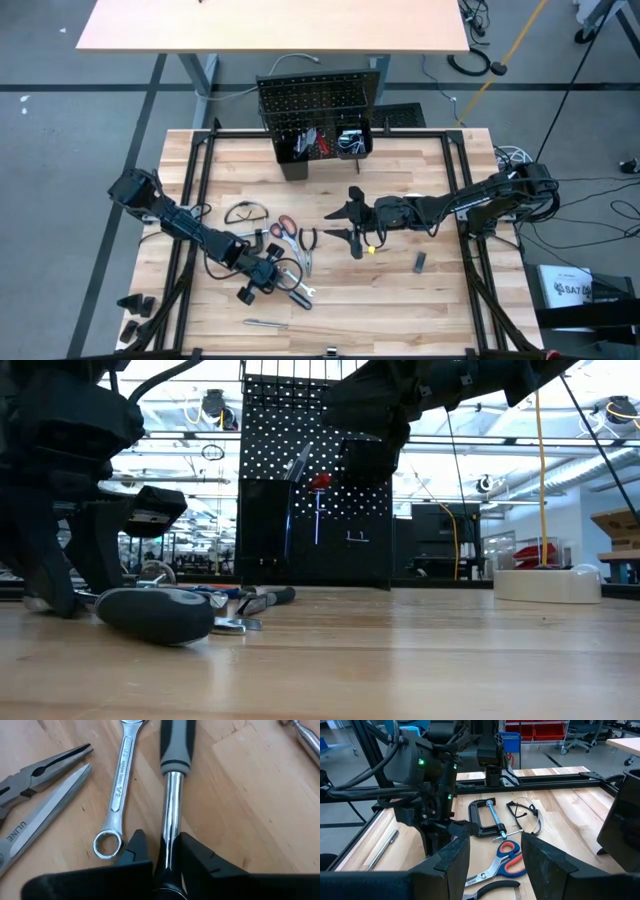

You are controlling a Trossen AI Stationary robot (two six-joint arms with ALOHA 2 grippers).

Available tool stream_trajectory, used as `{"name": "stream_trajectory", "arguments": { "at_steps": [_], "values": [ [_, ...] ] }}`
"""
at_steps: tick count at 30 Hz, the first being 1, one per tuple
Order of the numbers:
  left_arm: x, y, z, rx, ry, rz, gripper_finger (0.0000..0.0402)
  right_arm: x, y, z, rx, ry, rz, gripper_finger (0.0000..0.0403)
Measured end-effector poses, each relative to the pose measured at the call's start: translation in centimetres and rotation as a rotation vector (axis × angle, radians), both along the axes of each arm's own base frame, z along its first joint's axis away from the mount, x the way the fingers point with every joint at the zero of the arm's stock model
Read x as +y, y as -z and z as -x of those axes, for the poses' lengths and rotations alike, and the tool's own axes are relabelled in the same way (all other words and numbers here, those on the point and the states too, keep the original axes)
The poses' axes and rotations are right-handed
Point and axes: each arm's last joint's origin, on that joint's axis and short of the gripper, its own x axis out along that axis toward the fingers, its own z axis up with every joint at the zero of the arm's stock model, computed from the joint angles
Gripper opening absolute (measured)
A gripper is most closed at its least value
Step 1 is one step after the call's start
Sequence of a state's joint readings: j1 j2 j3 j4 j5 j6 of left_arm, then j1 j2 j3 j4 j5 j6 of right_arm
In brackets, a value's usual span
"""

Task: Hang tools onto peg board
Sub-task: Put the ratchet wrench on the left black bin on the peg board

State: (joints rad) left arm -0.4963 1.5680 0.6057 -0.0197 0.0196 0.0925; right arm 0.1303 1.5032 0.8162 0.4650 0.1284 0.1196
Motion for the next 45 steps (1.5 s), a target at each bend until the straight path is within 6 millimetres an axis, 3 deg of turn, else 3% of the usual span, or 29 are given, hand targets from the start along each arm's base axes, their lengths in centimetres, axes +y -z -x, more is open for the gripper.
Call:
{"name": "stream_trajectory", "arguments": {
  "at_steps": [6, 12, 15, 23, 27, 33, 45],
  "values": [
    [-0.2, 0.3, -0.1, 0.010, 0.008, 0.009, 0.0008, 0.0, 0.0, 0.0, -0.003, 0.000, 0.000, 0.0171],
    [-0.5, -0.8, -0.6, -0.012, 0.008, 0.022, 0.0001, 0.0, 0.0, 0.0, -0.002, 0.000, 0.000, 0.0171],
    [-1.0, -2.3, -1.6, -0.045, 0.031, 0.021, 0.0001, 0.0, 0.0, 0.0, -0.002, 0.001, -0.007, 0.0171],
    [-2.0, -6.8, -3.4, -0.037, 0.092, -0.129, 0.0001, -0.5, 0.5, 0.1, 0.068, -0.033, -0.267, 0.0171],
    [-2.2, -8.4, -3.9, -0.030, 0.074, -0.133, 0.0001, -0.6, 1.0, 0.2, 0.121, -0.025, -0.299, 0.0171],
    [-2.4, -8.2, -3.7, 0.026, -0.011, -0.047, 0.0000, -0.3, 1.0, 0.2, 0.133, -0.049, -0.308, 0.0171],
    [-3.2, -5.4, -4.2, 0.108, -0.067, 0.037, 0.0000, -0.3, 0.9, 0.2, 0.124, -0.050, -0.319, 0.0171]
  ]
}}
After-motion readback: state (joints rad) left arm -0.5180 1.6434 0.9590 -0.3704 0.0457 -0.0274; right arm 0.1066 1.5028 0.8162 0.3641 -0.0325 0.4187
